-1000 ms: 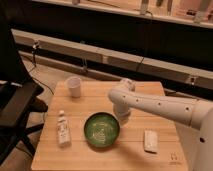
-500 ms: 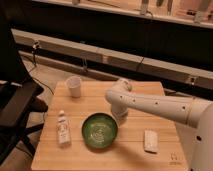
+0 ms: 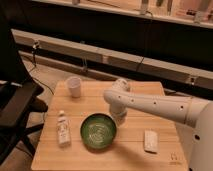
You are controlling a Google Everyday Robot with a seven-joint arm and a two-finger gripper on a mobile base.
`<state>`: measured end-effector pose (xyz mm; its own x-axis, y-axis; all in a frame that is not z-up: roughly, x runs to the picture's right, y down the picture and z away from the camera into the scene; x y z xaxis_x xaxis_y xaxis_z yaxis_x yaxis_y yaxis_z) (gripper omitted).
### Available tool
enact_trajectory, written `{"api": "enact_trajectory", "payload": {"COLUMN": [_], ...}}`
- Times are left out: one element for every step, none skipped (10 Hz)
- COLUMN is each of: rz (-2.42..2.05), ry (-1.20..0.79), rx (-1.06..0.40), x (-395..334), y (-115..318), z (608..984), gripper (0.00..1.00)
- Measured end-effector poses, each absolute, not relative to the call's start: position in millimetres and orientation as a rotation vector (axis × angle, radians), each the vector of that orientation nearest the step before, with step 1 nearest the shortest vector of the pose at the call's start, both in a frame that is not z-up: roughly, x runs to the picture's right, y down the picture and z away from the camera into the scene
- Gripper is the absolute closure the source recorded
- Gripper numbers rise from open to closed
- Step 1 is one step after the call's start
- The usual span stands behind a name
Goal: Push the ceramic bowl across the table
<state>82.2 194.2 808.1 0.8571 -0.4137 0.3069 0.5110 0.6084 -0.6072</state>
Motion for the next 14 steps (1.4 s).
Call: {"api": "enact_trajectory", "payload": {"rz": [-0.54, -0.546, -0.553, -0.558, -0.562, -0.568, -0.574, -0.581, -0.587, -0.594, -0.601, -0.607, -0.615, -0.619], "ry": [-0.142, -0.145, -0.149, -0.151, -0.154, -0.156, -0.16, -0.164, -0.167, -0.171, -0.175, -0.178, -0.182, -0.185], "rx": [-0.745, -0.746, -0.746, -0.747, -0.746, -0.746, -0.747, -0.747, -0.747, -0.747, -0.747, -0.748, -0.748, -0.749], "x": [82, 81, 80, 78, 77, 75, 74, 73, 72, 70, 68, 67, 66, 65], "y": [195, 195, 195, 196, 196, 196, 197, 197, 197, 198, 198, 199, 199, 200], "z": [808, 808, 808, 808, 807, 807, 807, 807, 807, 807, 807, 806, 806, 806], "gripper": [1.0, 1.0, 1.0, 1.0, 1.0, 1.0, 1.0, 1.0, 1.0, 1.0, 1.0, 1.0, 1.0, 1.0]}}
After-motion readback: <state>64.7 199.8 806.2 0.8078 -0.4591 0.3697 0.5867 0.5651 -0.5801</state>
